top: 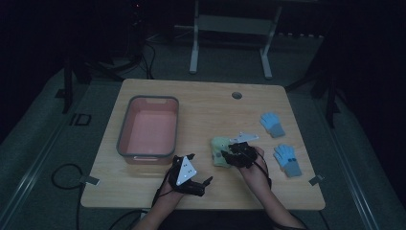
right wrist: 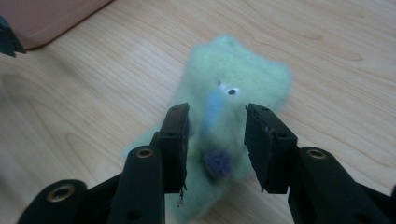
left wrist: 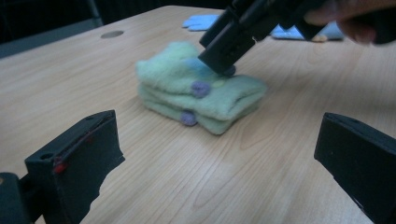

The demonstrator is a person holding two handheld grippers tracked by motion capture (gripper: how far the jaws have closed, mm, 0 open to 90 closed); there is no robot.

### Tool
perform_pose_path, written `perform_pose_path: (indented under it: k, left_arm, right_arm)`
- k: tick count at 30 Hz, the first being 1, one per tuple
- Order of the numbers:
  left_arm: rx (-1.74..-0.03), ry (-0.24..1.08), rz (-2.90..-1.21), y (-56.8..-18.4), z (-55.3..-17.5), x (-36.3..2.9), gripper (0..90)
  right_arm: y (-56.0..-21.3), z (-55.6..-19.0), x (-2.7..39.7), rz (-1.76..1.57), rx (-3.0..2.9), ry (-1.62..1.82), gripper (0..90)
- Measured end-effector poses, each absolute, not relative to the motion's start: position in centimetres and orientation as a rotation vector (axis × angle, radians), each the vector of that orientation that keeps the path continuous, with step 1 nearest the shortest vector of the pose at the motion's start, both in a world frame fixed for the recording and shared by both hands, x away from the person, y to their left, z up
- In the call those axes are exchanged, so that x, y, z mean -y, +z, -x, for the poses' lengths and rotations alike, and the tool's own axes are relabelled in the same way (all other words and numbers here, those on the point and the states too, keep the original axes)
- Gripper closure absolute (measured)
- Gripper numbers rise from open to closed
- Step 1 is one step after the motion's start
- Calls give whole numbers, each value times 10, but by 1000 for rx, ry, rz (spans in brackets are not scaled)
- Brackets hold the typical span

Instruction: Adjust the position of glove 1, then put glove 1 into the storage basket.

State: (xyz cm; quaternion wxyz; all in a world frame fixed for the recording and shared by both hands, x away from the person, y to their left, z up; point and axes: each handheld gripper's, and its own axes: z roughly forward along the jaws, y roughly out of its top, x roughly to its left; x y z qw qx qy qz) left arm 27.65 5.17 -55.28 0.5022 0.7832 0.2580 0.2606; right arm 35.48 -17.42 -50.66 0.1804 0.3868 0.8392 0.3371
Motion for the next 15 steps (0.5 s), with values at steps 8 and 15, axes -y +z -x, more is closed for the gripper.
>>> perform_pose_path:
  k: [8, 15]
  left_arm:
    - [-665, 490, -1911, -538, -277, -52, 1]
    - [-603, 426, -1956, -536, -288, -44, 1]
  right_arm:
    - [-493, -359, 202, -968, -2406, 1028, 541]
    - [-483, -374, 215, -916, -2429, 1064, 529]
